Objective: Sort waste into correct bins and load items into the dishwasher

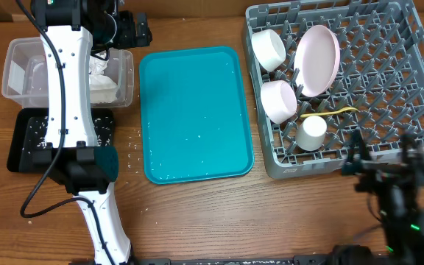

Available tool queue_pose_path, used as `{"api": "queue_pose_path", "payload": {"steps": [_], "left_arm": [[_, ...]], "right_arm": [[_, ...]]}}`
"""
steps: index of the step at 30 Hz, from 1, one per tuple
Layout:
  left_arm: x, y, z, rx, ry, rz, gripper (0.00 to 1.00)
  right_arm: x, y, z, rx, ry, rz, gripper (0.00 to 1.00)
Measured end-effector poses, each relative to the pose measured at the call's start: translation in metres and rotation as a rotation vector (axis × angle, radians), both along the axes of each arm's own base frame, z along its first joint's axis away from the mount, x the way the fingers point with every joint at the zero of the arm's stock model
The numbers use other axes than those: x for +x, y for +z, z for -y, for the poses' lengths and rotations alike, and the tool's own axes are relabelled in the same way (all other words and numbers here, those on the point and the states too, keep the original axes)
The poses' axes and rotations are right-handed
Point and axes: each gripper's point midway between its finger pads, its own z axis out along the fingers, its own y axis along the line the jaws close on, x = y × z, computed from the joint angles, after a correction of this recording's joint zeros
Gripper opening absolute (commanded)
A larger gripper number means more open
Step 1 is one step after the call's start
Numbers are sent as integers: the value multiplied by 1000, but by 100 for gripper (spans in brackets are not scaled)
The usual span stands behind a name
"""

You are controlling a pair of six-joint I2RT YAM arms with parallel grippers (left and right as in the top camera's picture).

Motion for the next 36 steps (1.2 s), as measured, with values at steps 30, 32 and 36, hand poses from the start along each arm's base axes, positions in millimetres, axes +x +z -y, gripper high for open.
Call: {"api": "queue_pose_path", "payload": {"steps": [30, 32, 36], "left_arm": [[0, 0, 0, 0, 0, 0, 100], [0, 0, 0, 0, 0, 0, 100], [0, 0, 0, 0, 0, 0, 100]], "right_arm": [[18, -149, -14, 79, 82, 35, 100], [18, -149, -14, 80, 83, 35, 100], [18, -149, -14, 80, 83, 35, 100]]}}
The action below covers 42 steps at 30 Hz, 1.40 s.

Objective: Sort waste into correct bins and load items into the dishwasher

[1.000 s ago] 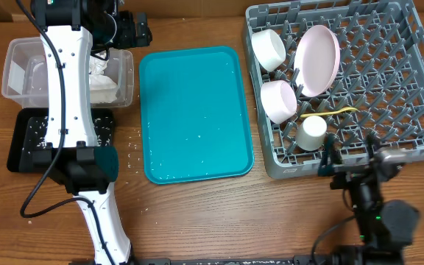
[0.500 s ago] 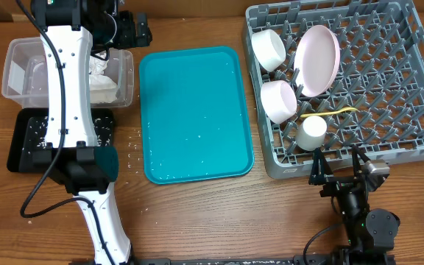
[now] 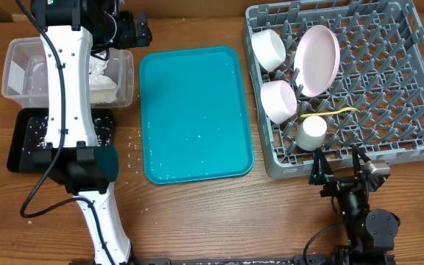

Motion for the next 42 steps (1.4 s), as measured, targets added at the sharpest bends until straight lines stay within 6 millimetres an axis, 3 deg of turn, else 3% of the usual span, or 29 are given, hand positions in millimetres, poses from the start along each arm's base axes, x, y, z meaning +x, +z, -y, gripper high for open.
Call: {"api": "queue_pose_path", "payload": {"steps": [26, 29, 33, 38, 40, 42], "left_arm": [[-5, -3, -4, 27, 11, -22, 100], [10, 18, -6, 49, 9, 92, 100], [12, 76, -1, 82, -33, 324, 100], [-36, 149, 6, 113, -71, 577, 100], [-59, 163, 6, 131, -84, 654, 100], [-81, 162, 5, 155, -100, 713, 100]], "right_arm": [[0, 0, 1, 3, -7, 0, 100], [0, 0, 1, 3, -7, 0, 100], [0, 0, 1, 2, -7, 0, 100], [0, 0, 1, 2, -7, 1, 100], [0, 0, 1, 3, -7, 1, 100], [0, 0, 1, 3, -7, 1, 100]]}}
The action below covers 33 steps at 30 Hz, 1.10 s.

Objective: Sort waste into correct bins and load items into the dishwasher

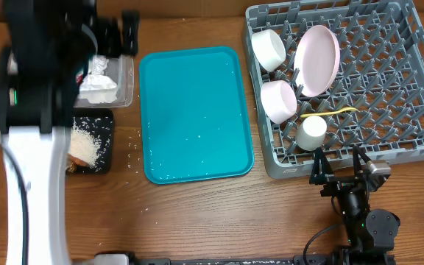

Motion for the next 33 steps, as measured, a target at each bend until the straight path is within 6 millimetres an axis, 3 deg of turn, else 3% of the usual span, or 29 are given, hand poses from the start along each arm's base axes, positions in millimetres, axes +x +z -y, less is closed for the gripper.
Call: {"api": "queue_pose_path", "payload": {"steps": [3, 11, 15, 20, 33], "left_arm": [[-25, -25, -1, 26, -5, 57, 100], [-94, -136, -13, 46, 24, 133, 100], [-128, -170, -16, 55, 46, 209, 100], [-151, -213, -19, 62, 65, 232, 100], [-172, -255, -23, 67, 94, 330, 100]], "right_arm": [[0, 0, 0, 0, 0, 0, 100], [0, 0, 0, 0, 0, 2, 100], [0, 0, 0, 1, 0, 1, 100], [0, 1, 0, 0, 0, 2, 100], [0, 0, 0, 0, 0, 1, 100]]}}
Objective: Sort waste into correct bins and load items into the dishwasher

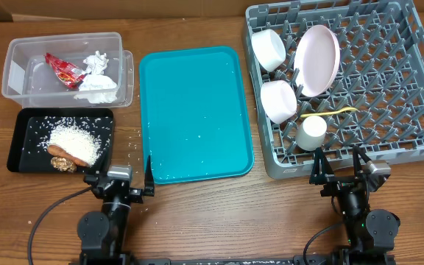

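The teal tray point(196, 110) lies bare in the middle, with a few white specks on it. The grey dish rack point(389, 88) holds two white bowls point(269, 48), a pink plate point(317, 60), a white cup point(311, 133) and a yellow utensil point(330, 113). A clear bin point(17, 73) contains a red wrapper point(63, 70) and crumpled tissue point(96, 77). In the black tray point(20, 143) lie rice point(76, 140) and food scraps. My left gripper point(118, 178) stands open and empty at the table's front, left of centre. The right gripper point(338, 168) is open and empty below the rack.
Loose rice grains are scattered on the wood between the black tray and the teal tray. Both arms are folded low at the table's front edge, with cables trailing from their bases. Cardboard shows past the back edge.
My left arm was raised over the clear bin and black tray; now it is folded at the table's front edge, leaving both bins uncovered. The right arm has not moved.
My left arm stretched over the clear bin while the right arm was by the rack's front right corner. Then the right arm was folded at the front edge. The left arm later stood blurred above the bins, and now it too rests at the front.
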Available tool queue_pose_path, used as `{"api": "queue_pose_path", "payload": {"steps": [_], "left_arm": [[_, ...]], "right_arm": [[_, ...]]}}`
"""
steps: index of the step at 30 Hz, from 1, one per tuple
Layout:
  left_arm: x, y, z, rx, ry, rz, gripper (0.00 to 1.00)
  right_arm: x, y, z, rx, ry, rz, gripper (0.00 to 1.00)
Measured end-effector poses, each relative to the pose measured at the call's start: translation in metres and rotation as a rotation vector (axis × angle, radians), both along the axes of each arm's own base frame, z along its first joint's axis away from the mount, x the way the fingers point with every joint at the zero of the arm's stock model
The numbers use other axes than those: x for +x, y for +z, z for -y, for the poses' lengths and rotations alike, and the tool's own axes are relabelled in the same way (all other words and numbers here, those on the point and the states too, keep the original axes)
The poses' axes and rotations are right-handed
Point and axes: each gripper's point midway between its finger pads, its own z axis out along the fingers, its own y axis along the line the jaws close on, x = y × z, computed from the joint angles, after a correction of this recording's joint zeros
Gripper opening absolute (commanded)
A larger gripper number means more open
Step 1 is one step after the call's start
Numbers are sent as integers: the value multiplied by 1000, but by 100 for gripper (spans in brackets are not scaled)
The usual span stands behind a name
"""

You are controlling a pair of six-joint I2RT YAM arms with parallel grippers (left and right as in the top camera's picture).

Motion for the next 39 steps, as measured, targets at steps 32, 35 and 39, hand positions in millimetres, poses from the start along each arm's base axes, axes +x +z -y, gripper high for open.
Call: {"api": "queue_pose_path", "payload": {"steps": [32, 35, 39], "left_arm": [[-1, 0, -1, 0, 8, 19, 100], [-1, 0, -1, 0, 8, 19, 100], [-1, 0, -2, 0, 11, 19, 100]], "right_arm": [[0, 0, 0, 0, 0, 0, 100], [0, 0, 0, 0, 0, 1, 100], [0, 0, 0, 0, 0, 0, 100]]}}
